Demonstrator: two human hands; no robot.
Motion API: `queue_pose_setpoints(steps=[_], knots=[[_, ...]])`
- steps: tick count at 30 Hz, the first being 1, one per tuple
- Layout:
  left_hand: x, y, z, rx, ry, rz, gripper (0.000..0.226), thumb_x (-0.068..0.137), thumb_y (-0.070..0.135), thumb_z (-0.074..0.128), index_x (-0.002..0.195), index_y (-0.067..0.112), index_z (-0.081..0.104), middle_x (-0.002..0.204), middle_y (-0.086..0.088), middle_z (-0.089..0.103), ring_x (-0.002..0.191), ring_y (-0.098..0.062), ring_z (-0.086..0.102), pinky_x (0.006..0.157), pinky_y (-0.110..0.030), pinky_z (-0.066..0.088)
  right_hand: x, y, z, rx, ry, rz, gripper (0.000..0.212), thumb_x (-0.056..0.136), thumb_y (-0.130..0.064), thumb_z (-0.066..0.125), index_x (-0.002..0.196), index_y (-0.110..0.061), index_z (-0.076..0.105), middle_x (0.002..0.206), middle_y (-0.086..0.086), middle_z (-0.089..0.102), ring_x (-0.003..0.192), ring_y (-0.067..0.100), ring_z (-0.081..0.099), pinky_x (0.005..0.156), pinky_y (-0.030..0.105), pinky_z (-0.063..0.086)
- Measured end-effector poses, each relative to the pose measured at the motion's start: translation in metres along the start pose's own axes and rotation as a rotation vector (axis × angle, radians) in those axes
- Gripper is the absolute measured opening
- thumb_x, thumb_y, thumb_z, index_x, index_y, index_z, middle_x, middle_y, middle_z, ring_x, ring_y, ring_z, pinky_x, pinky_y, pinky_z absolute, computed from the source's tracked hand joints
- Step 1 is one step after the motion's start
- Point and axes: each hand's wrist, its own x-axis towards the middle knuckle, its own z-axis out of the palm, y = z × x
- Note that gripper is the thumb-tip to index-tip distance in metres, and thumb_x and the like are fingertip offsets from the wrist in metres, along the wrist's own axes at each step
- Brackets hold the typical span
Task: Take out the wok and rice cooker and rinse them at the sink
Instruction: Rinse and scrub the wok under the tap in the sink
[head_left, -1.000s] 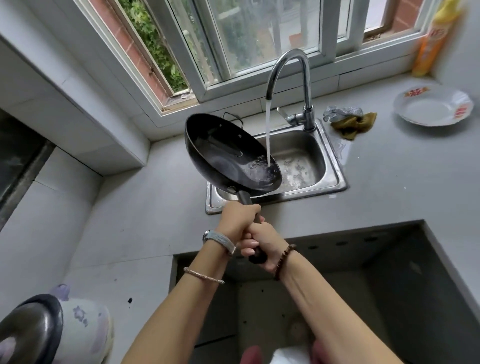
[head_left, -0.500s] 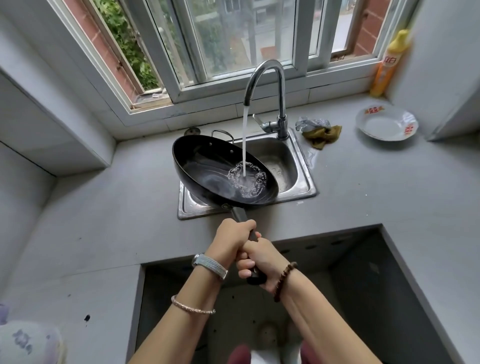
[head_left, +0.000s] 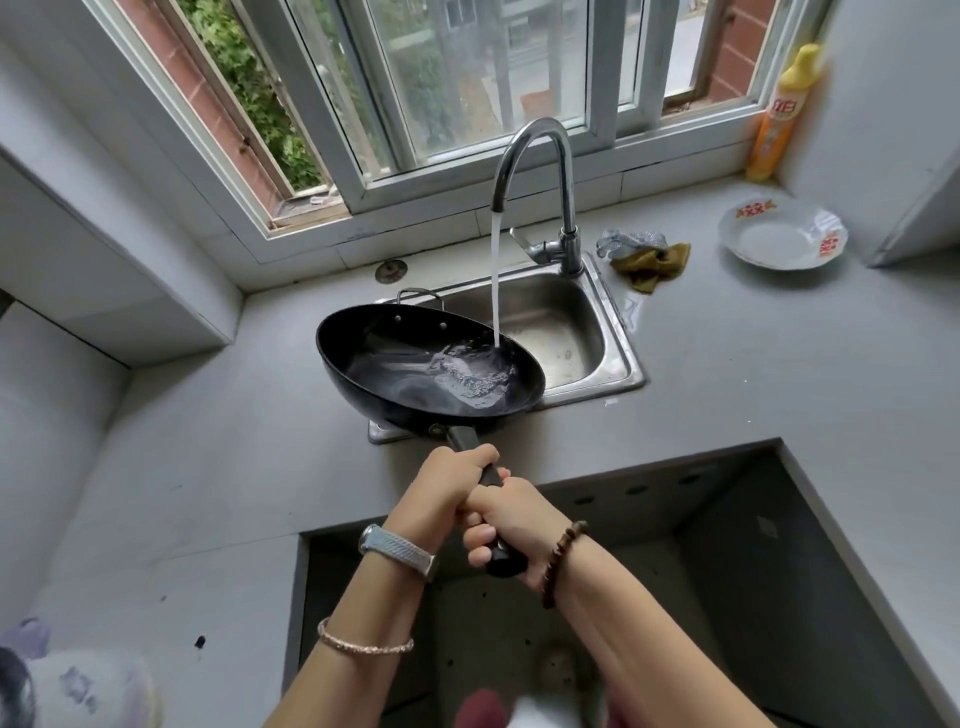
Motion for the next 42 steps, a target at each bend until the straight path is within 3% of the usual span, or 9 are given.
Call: queue_pose_setpoints(steps=[4, 11, 16, 23, 28, 35, 40, 42], knots=[[-0.005, 0.002, 0.007, -0.005, -0.08, -0.008, 0.033, 0.09, 0.015, 0.057, 0.058, 0.007, 0.057, 0.034, 0.007, 0.052, 0.026, -0.004, 0.044, 0.032, -0.013, 0.03, -0.007, -0.006, -0.006, -0.092, 0.05, 0.008, 0.024, 0.087, 0.004, 0.042, 0.098, -0.015, 0.033, 0.05, 0.0, 0.038, 0.032, 0.005, 0.032, 0.033, 0.014, 0.029], [-0.006, -0.004, 0.035, -0.165, -0.209, -0.028, 0.037, 0.089, 0.015, 0.057, 0.053, 0.008, 0.057, 0.037, 0.003, 0.053, 0.027, -0.008, 0.045, 0.033, -0.013, 0.03, -0.033, -0.017, -0.023, -0.229, 0.134, -0.033, 0.02, 0.086, 0.006, 0.043, 0.076, -0.011, 0.039, 0.051, 0.003, 0.04, 0.031, 0.006, 0.035, 0.033, 0.014, 0.032], [0.0, -0.003, 0.055, -0.203, -0.305, 0.005, 0.05, 0.086, 0.019, 0.06, 0.036, 0.013, 0.064, 0.045, 0.0, 0.058, 0.04, -0.013, 0.051, 0.049, -0.026, 0.037, -0.046, -0.024, -0.034, -0.269, 0.212, -0.072, 0.021, 0.086, 0.006, 0.042, 0.076, -0.011, 0.037, 0.049, 0.003, 0.04, 0.03, 0.007, 0.035, 0.033, 0.014, 0.033], [0.0, -0.002, 0.079, -0.281, -0.46, 0.042, 0.026, 0.091, 0.015, 0.059, 0.068, 0.004, 0.065, 0.055, 0.001, 0.066, 0.044, -0.009, 0.059, 0.045, -0.016, 0.044, -0.054, -0.026, -0.053, -0.429, 0.346, -0.13, 0.014, 0.085, 0.003, 0.045, 0.075, -0.007, 0.042, 0.052, 0.005, 0.044, 0.035, 0.011, 0.041, 0.035, 0.02, 0.038], [0.01, -0.007, 0.09, -0.239, -0.516, 0.109, 0.027, 0.091, 0.018, 0.059, 0.068, 0.005, 0.064, 0.064, 0.001, 0.069, 0.051, -0.01, 0.06, 0.053, -0.02, 0.047, -0.047, -0.019, -0.07, -0.548, 0.447, -0.175, 0.008, 0.079, -0.001, 0.049, 0.072, -0.006, 0.047, 0.05, 0.005, 0.047, 0.038, 0.017, 0.045, 0.041, 0.026, 0.042], [0.02, -0.014, 0.089, -0.181, -0.59, 0.218, 0.031, 0.094, 0.015, 0.055, 0.064, 0.008, 0.062, 0.058, -0.001, 0.061, 0.052, -0.01, 0.056, 0.054, -0.019, 0.047, -0.033, -0.002, -0.077, -0.692, 0.559, -0.267, 0.005, 0.078, -0.004, 0.051, 0.074, -0.003, 0.048, 0.046, 0.006, 0.05, 0.029, 0.016, 0.045, 0.036, 0.024, 0.041], [0.028, -0.015, 0.096, -0.229, -0.627, 0.261, 0.026, 0.083, 0.026, 0.061, 0.06, 0.015, 0.063, 0.071, -0.013, 0.06, 0.077, -0.027, 0.056, 0.068, -0.027, 0.049, -0.024, -0.002, -0.085, -0.835, 0.65, -0.313, 0.019, 0.076, -0.012, 0.054, 0.093, -0.002, 0.053, 0.067, 0.015, 0.063, 0.032, 0.017, 0.052, 0.035, 0.022, 0.04], [0.031, -0.016, 0.099, -0.221, -0.61, 0.273, 0.025, 0.083, 0.027, 0.061, 0.061, 0.016, 0.063, 0.072, -0.014, 0.06, 0.075, -0.026, 0.057, 0.066, -0.024, 0.049, -0.023, -0.004, -0.09, -0.848, 0.643, -0.33, 0.021, 0.077, -0.013, 0.054, 0.097, -0.007, 0.052, 0.07, 0.016, 0.064, 0.034, 0.018, 0.054, 0.035, 0.023, 0.041]])
